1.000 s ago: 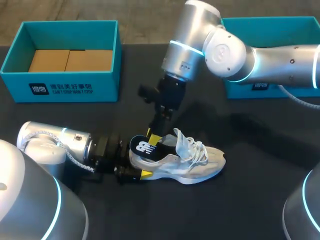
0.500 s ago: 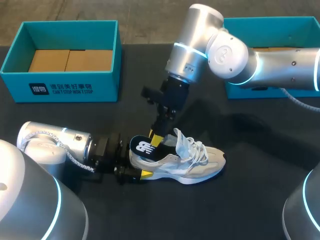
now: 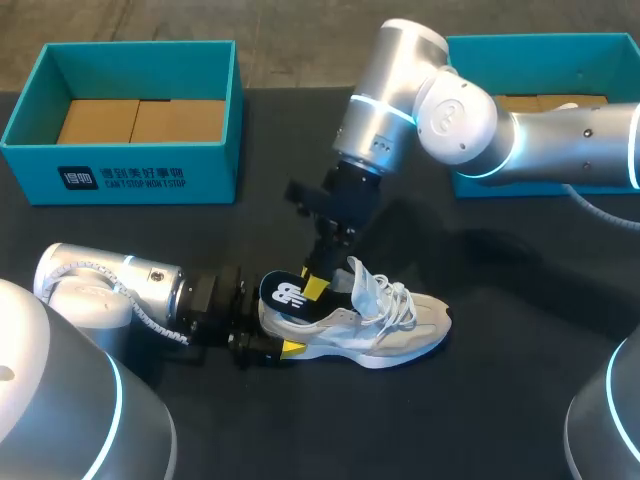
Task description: Take the shoe out of the shoebox, open the shoe tongue, remove and reinsert the insole, then place the shoe into the shoebox
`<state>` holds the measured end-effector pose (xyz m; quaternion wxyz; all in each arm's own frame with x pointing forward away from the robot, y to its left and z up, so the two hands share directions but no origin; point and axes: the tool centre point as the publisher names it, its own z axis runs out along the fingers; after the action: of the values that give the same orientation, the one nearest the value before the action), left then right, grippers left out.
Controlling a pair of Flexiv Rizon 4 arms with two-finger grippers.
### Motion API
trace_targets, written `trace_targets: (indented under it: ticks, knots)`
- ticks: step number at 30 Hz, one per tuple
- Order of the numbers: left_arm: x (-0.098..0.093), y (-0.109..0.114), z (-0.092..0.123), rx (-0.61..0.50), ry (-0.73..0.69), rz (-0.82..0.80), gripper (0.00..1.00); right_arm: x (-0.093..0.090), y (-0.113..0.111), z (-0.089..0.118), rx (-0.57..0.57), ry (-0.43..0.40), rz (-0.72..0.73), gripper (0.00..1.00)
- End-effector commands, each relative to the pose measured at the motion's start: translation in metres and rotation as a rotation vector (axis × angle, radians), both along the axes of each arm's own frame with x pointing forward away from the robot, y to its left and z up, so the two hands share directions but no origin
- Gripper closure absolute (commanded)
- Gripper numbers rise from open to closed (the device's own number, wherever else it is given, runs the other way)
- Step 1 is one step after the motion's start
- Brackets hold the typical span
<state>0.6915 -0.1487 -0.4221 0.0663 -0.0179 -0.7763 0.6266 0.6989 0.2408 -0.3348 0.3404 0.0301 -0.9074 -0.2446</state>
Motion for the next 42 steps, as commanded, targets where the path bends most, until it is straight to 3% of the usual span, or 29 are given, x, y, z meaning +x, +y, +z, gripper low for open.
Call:
trace_targets:
  ticks: [1,20,29,32,42]
  knots:
    - [0.0,0.0,-0.001,0.002,0.0,0.001,1.0,-0.005,0.004,0.0,-0.004,-0.007,0.003,0.68]
    - [0.0,0.0,-0.001,0.002,0.0,0.001,1.0,-0.006,-0.015,-0.012,0.01,0.023,-0.039,0.71]
    - [0.0,0.0,-0.001,0.002,0.0,0.001,1.0,-0.004,-0.014,-0.015,0.026,0.031,-0.025,0.81]
    - [0.0,0.0,-0.001,0.002,0.0,0.001,1.0,-0.007,-0.012,-0.013,0.033,0.021,-0.022,1.0]
    - [0.0,0.0,-0.001,0.002,0.0,0.001,1.0,-0.009,-0.003,0.001,0.056,-0.033,-0.002,1.0]
